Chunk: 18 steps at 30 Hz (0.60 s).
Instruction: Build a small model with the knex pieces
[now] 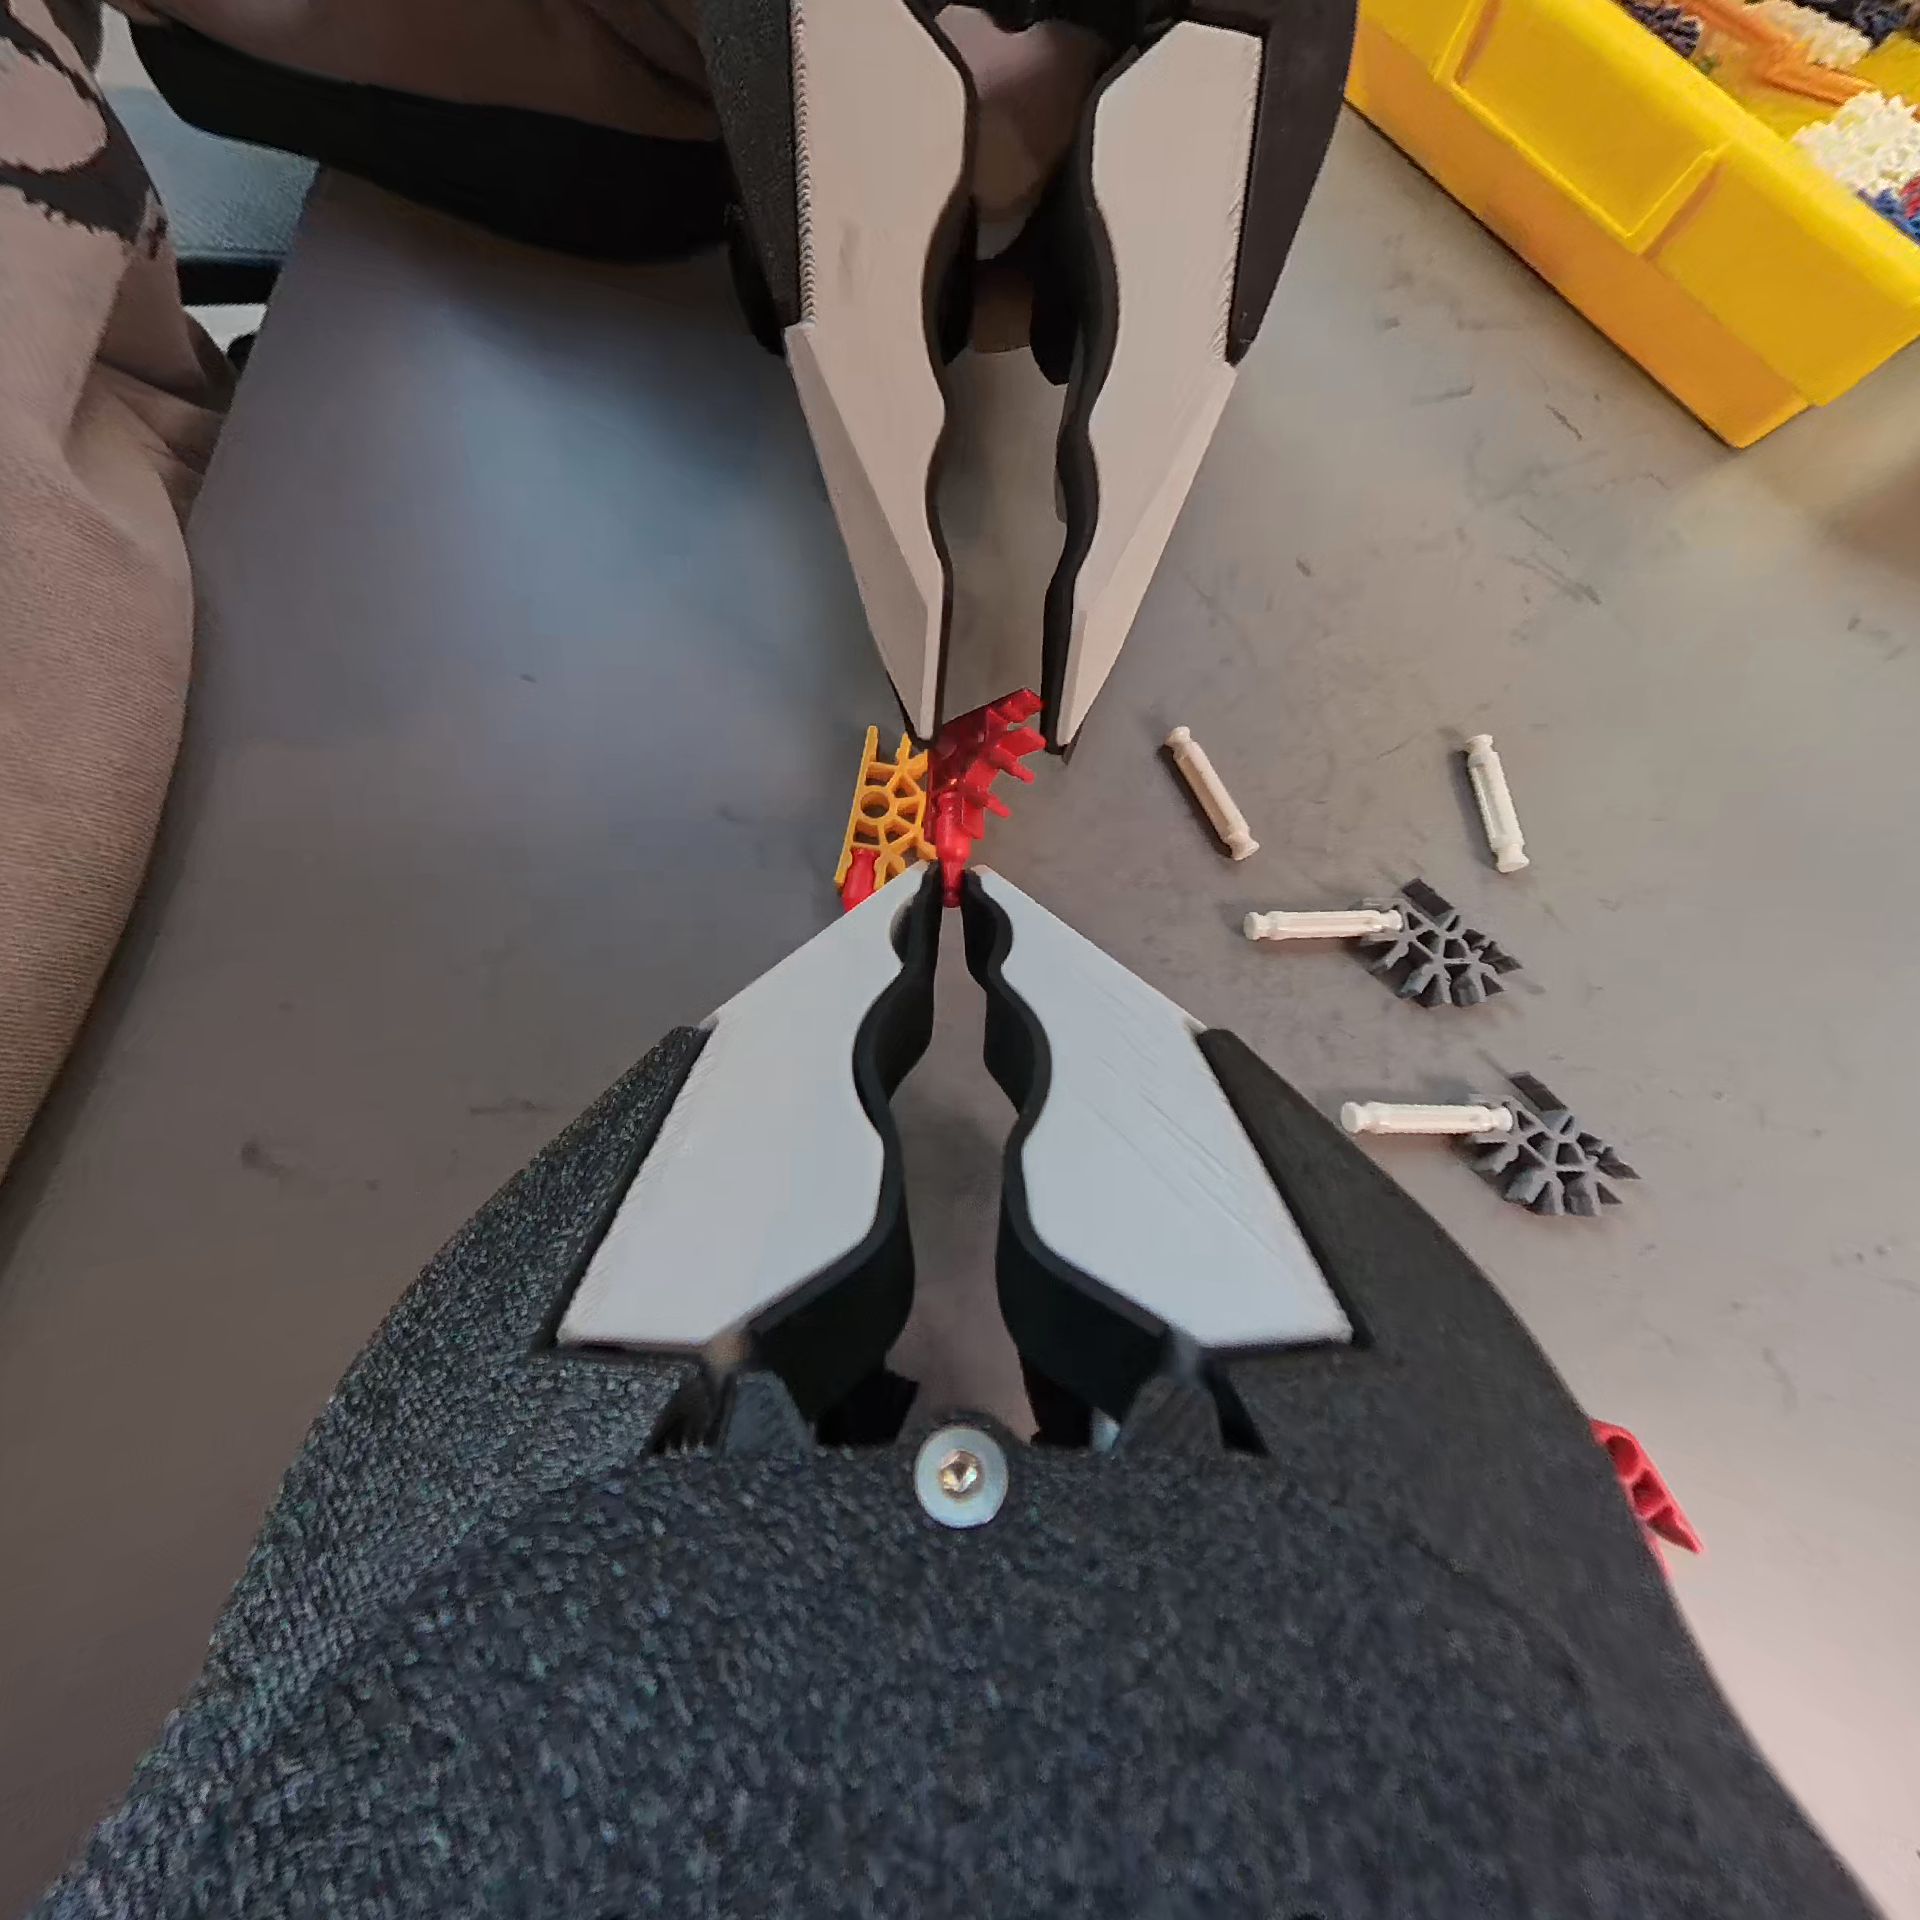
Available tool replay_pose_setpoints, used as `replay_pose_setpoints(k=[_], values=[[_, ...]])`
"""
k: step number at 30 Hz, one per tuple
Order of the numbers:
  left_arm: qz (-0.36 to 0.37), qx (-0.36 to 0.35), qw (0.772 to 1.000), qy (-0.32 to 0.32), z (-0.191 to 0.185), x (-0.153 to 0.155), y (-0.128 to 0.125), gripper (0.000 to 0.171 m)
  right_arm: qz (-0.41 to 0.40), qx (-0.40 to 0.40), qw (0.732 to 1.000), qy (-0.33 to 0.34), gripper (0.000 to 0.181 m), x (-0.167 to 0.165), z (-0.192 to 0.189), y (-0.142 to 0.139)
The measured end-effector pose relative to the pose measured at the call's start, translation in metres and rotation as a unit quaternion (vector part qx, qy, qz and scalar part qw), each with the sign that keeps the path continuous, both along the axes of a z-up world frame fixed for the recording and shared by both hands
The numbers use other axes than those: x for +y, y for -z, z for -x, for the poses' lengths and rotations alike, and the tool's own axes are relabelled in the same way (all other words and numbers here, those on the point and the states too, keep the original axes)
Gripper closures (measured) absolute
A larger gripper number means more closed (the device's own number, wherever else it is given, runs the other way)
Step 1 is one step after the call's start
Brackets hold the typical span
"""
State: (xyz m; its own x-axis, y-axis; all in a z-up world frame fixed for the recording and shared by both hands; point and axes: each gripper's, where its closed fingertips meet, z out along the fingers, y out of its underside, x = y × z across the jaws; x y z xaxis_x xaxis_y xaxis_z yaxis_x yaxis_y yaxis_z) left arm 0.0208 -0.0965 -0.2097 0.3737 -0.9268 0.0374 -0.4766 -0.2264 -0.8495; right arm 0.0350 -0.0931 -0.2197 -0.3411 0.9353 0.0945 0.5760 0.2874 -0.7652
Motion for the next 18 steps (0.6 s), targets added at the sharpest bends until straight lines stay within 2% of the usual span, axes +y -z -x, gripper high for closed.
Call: replay_pose_setpoints(k=[8, 18], values=[[0.0, 0.004, 1.0, 0.003, -0.0016, -0.0009, 0.0019, 0.149, 0.069, 0.005, 0.997, 0.03, 0.18, -0.0011, 0.0003, -0.0099], [-0.002, 0.009, 1.0, 0.003, -0.0006, -0.0007, 0.0026, 0.154, 0.093, -0.008, 0.995, 0.039, 0.18, -0.0023, -0.0006, -0.0078]])
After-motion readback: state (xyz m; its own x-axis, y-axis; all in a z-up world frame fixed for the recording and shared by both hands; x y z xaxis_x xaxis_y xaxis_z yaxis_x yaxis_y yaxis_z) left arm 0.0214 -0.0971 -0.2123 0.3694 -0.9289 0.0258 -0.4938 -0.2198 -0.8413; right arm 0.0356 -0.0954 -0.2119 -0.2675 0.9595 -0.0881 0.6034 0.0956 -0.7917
